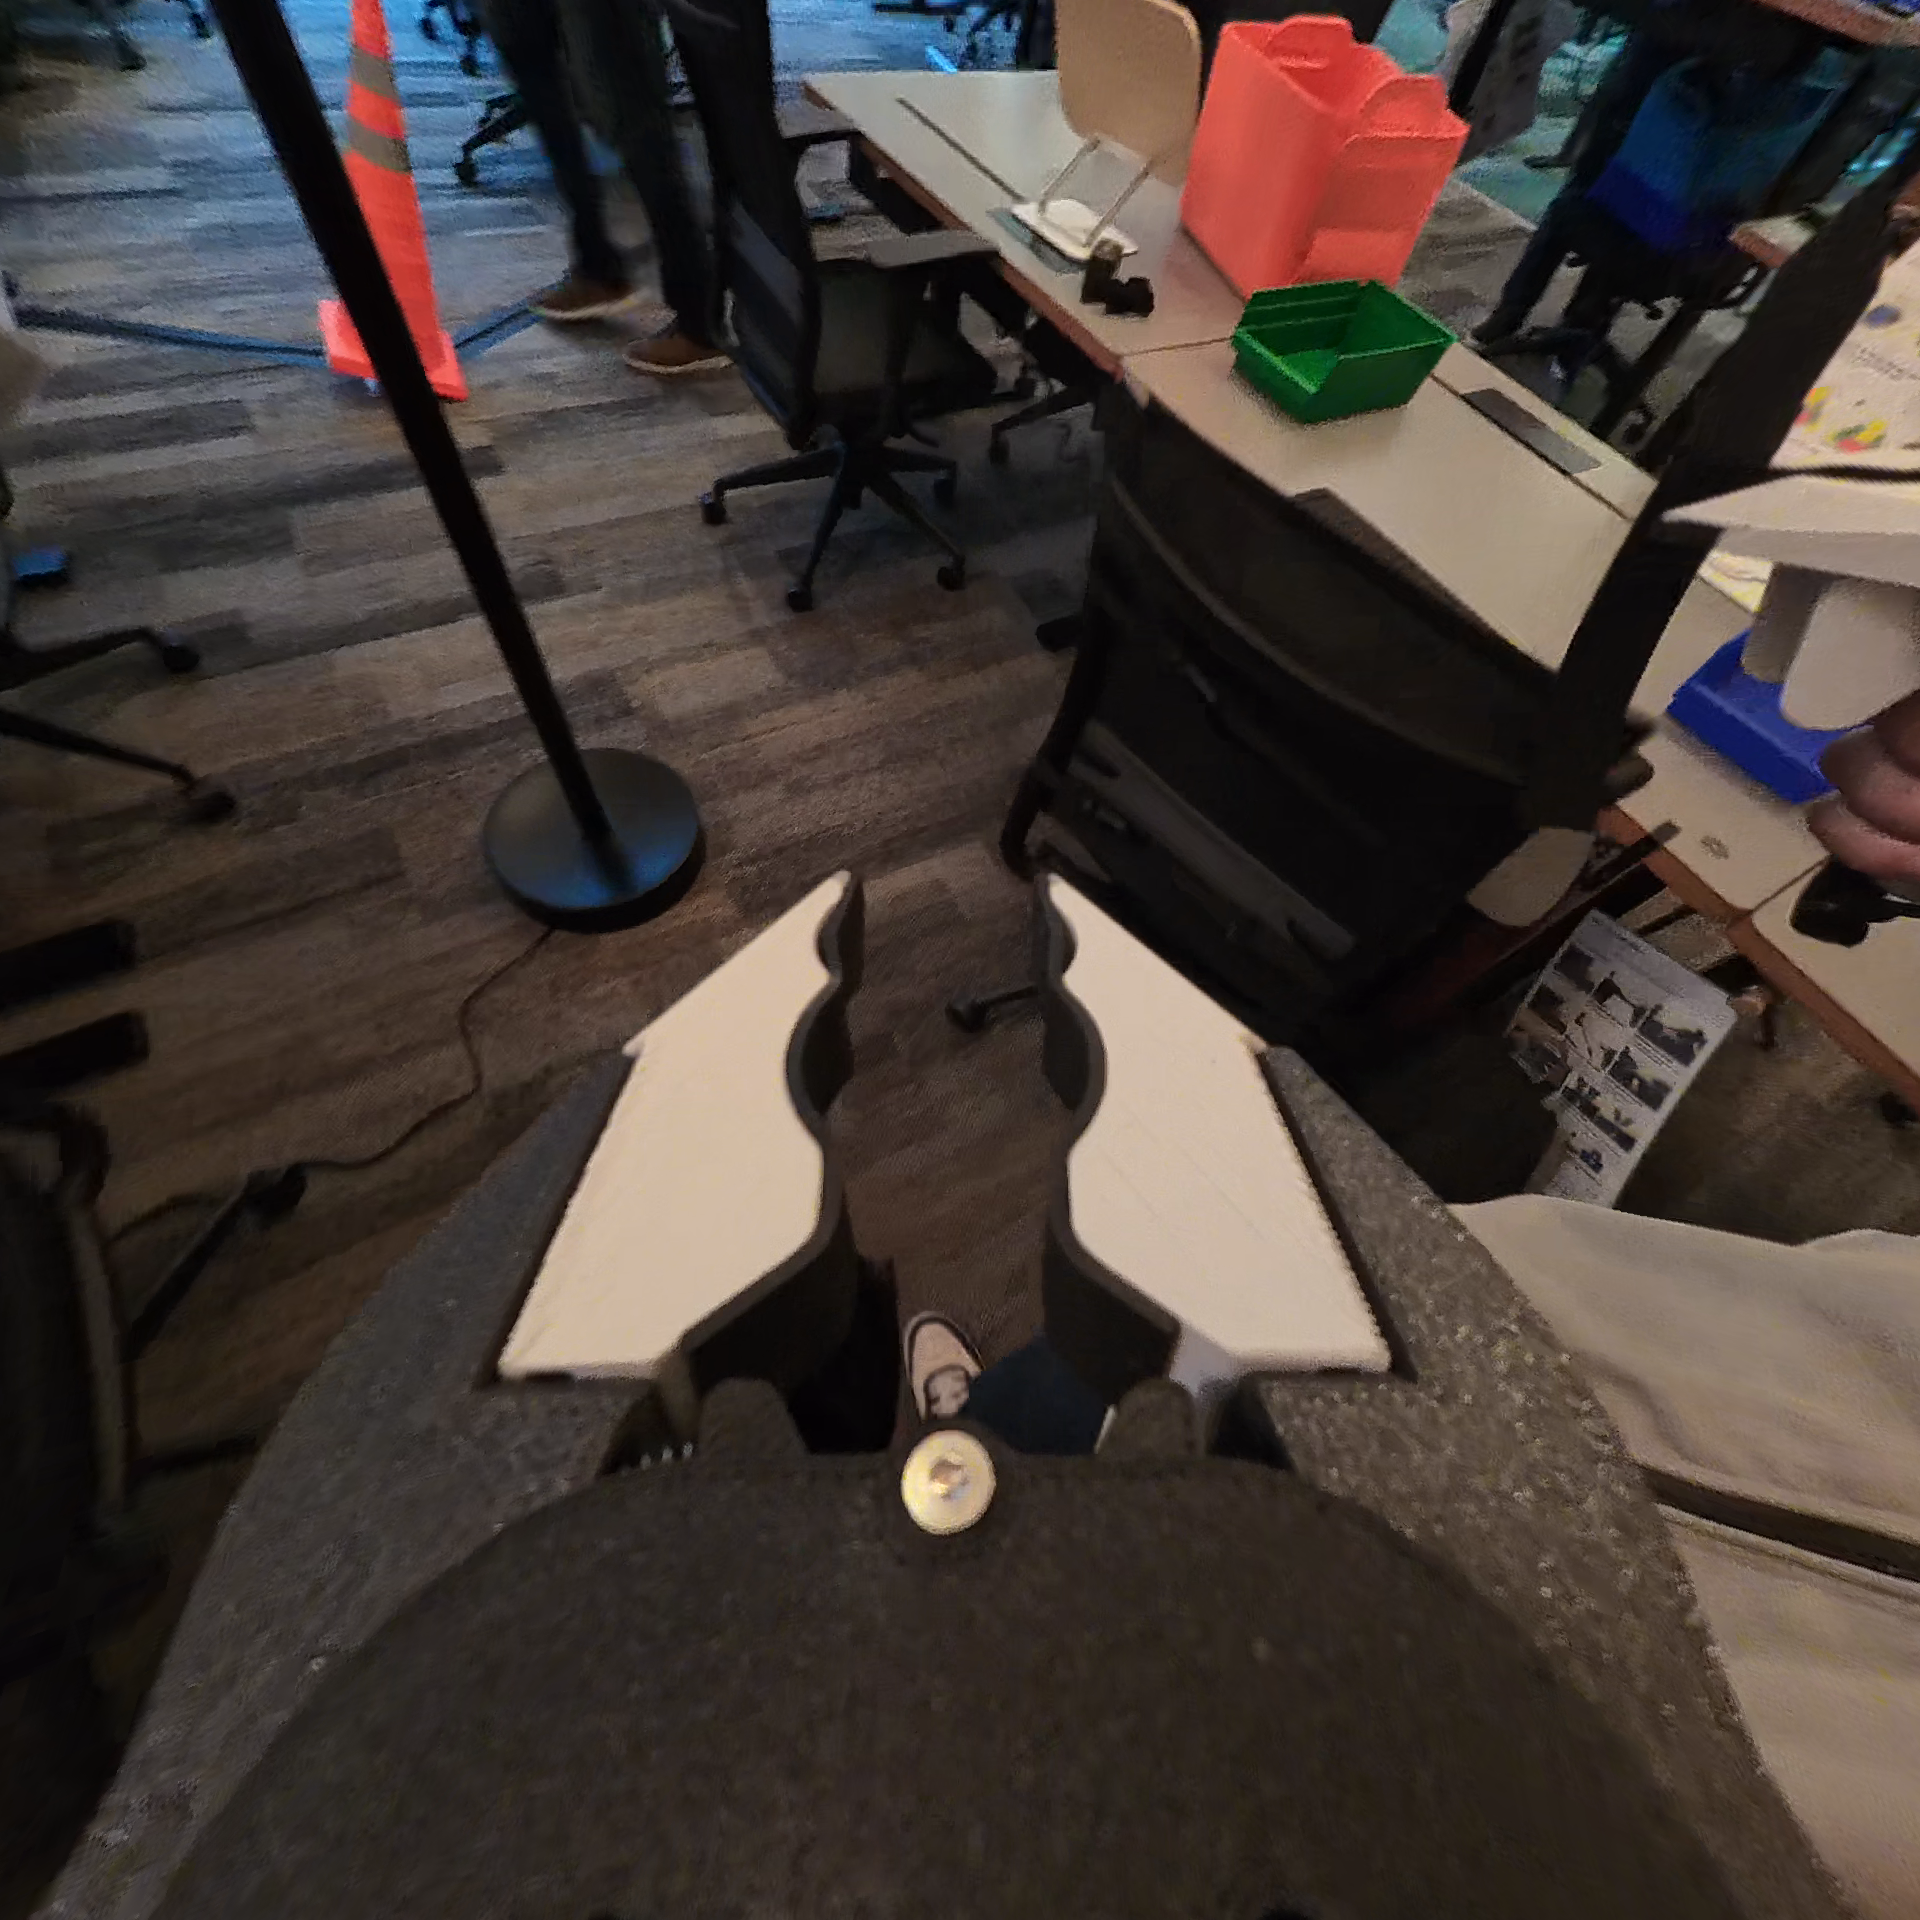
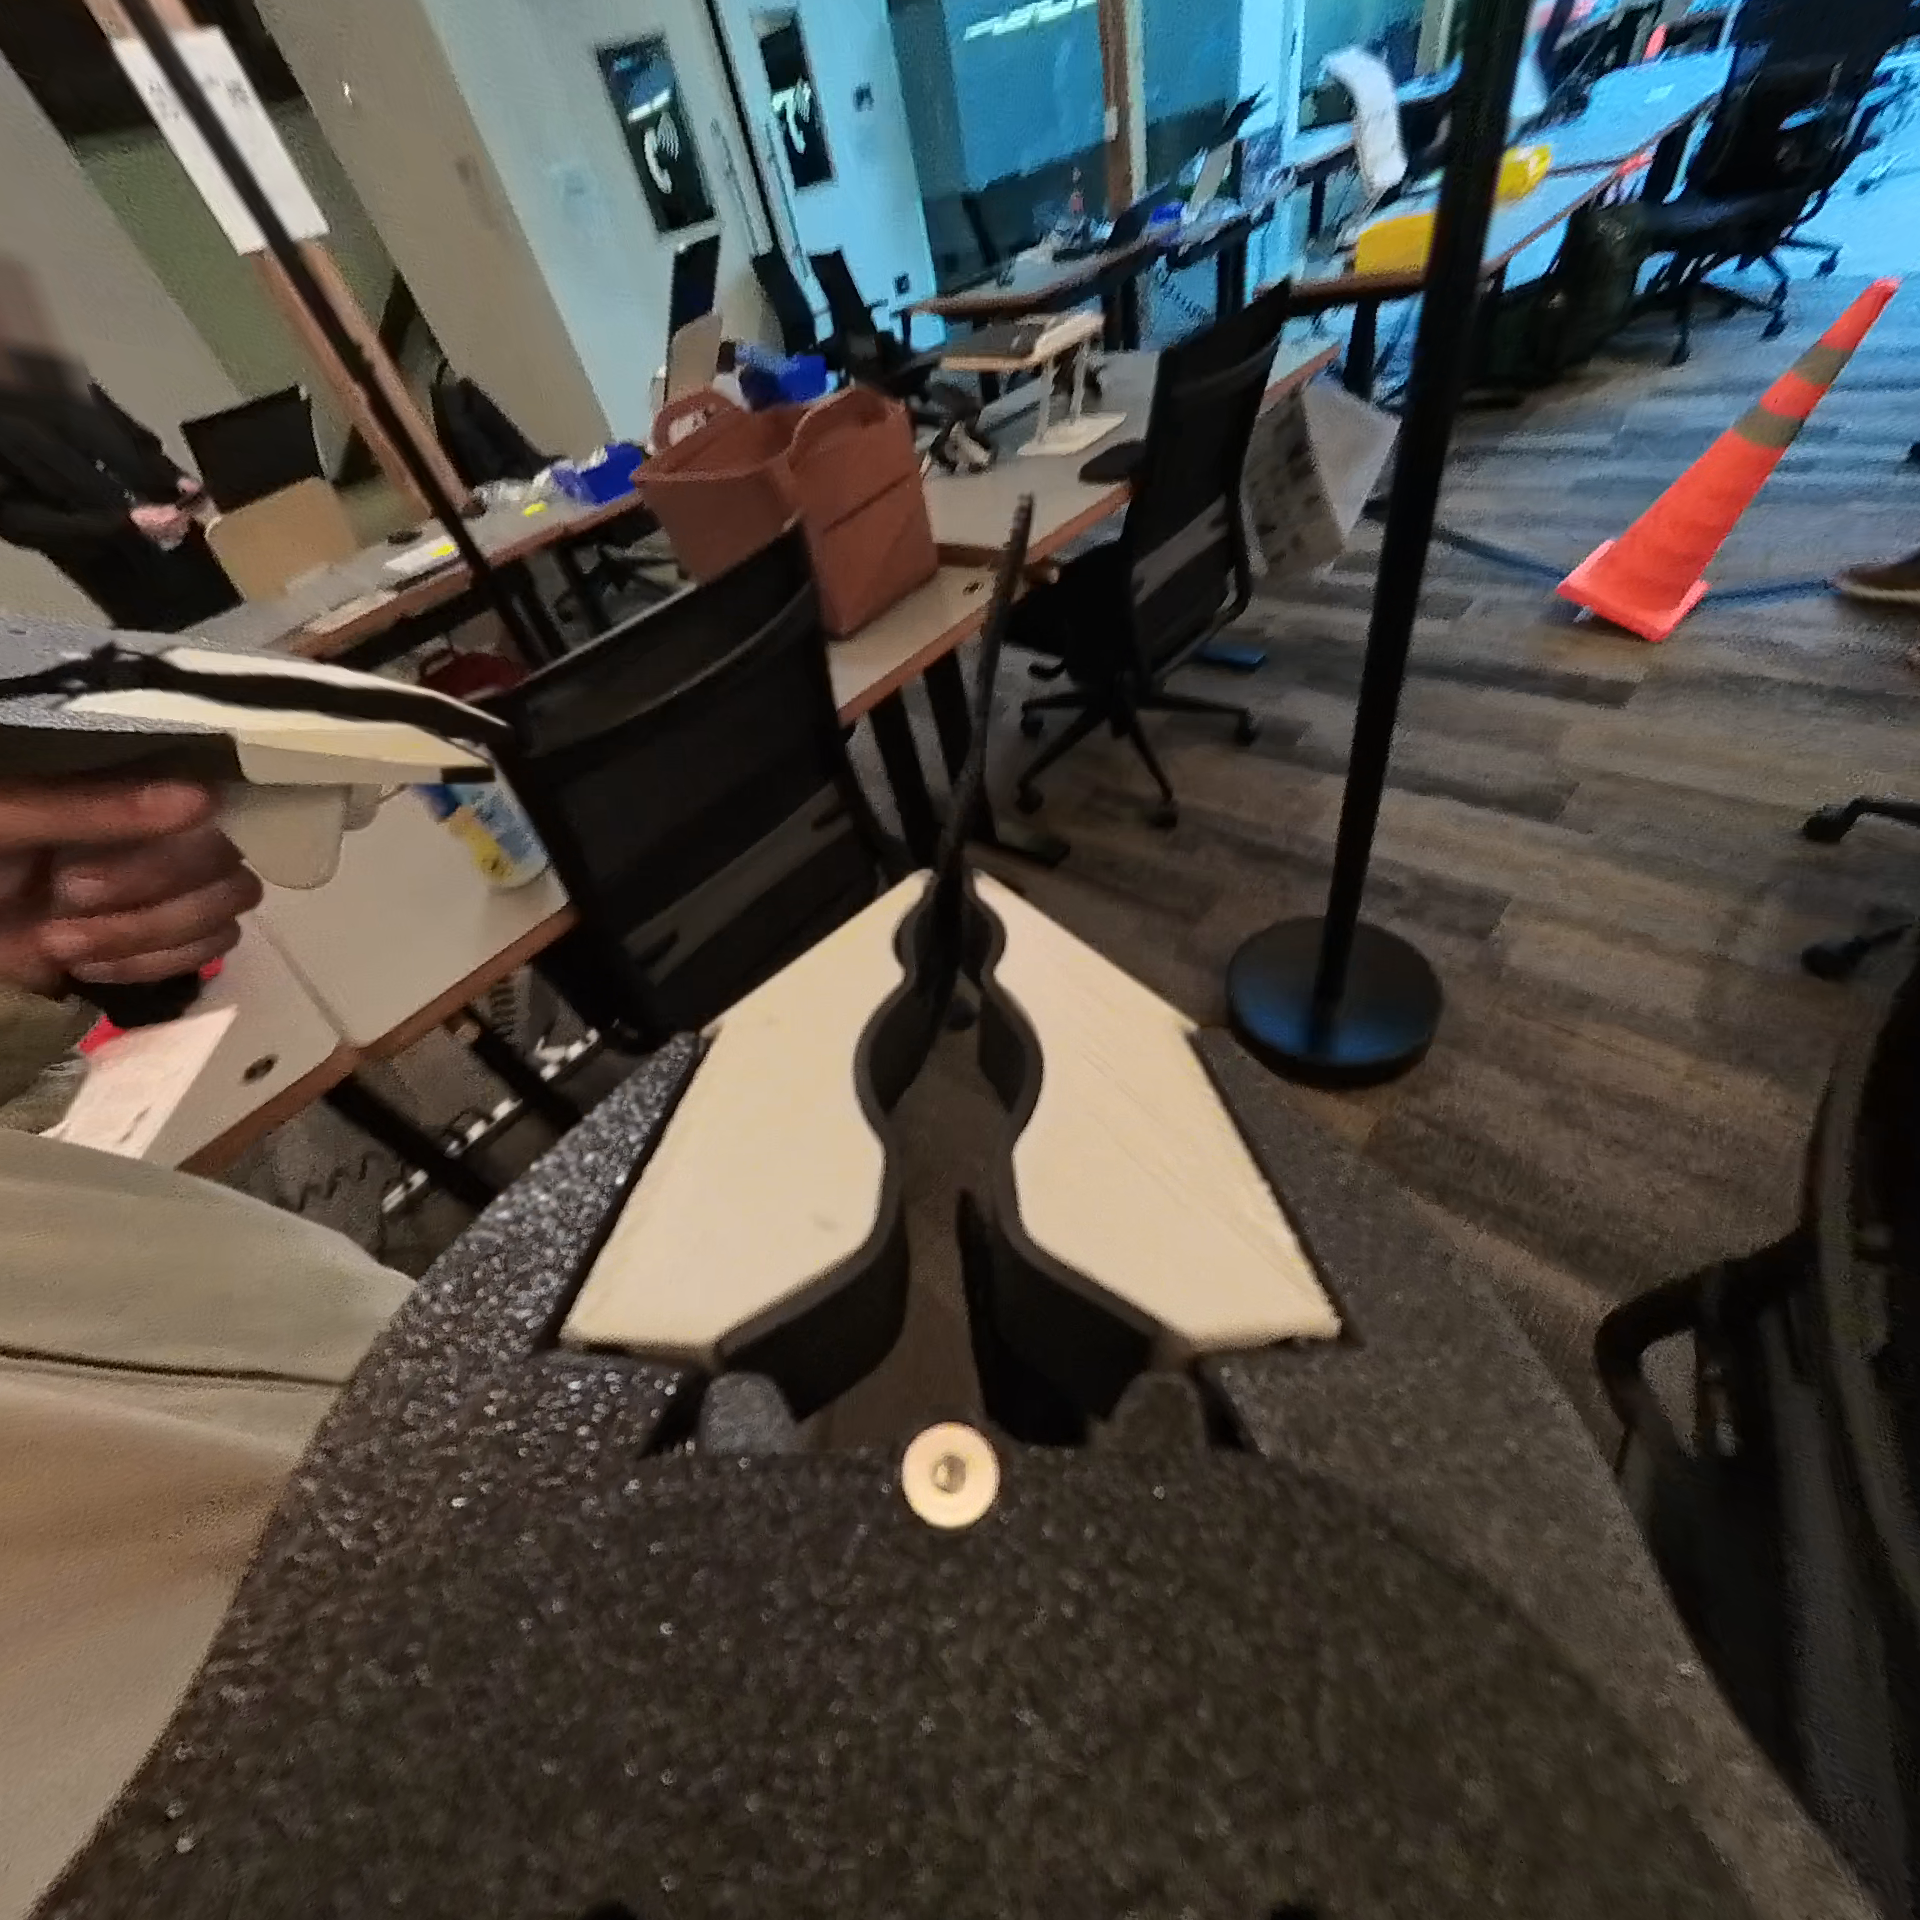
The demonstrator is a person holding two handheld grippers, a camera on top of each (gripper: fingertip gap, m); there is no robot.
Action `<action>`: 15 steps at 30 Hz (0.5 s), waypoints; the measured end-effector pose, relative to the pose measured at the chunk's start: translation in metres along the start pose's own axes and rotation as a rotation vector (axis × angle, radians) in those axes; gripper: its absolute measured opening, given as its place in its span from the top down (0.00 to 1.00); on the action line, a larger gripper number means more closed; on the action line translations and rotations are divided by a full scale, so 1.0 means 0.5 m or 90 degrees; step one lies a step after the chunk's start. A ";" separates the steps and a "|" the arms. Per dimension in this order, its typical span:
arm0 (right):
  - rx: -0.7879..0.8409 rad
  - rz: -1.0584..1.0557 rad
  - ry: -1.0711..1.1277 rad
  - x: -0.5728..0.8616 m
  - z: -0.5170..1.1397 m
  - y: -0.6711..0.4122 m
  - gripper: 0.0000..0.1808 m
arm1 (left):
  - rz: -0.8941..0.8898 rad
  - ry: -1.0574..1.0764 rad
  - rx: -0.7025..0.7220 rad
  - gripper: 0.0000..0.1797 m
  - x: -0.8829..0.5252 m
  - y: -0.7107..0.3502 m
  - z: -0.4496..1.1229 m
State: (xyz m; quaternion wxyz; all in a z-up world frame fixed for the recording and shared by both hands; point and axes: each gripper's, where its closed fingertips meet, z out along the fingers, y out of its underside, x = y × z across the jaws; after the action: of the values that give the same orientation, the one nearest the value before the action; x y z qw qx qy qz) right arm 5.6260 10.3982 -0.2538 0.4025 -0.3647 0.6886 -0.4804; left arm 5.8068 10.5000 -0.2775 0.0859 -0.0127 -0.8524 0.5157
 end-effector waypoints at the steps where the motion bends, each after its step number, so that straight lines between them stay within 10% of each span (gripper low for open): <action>1: 0.006 -0.002 0.006 0.040 0.027 -0.026 0.99 | 0.011 0.008 0.001 0.82 -0.021 -0.036 0.044; 15: 0.021 0.019 0.135 0.587 0.443 -0.213 1.00 | 0.054 0.102 -0.018 0.82 -0.310 -0.358 0.709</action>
State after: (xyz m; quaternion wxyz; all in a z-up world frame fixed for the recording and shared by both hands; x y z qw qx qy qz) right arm 5.7182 10.0267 -0.2595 0.3407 -0.2947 0.7247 -0.5215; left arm 5.9147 10.0882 -0.3013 0.1321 -0.0913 -0.8488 0.5037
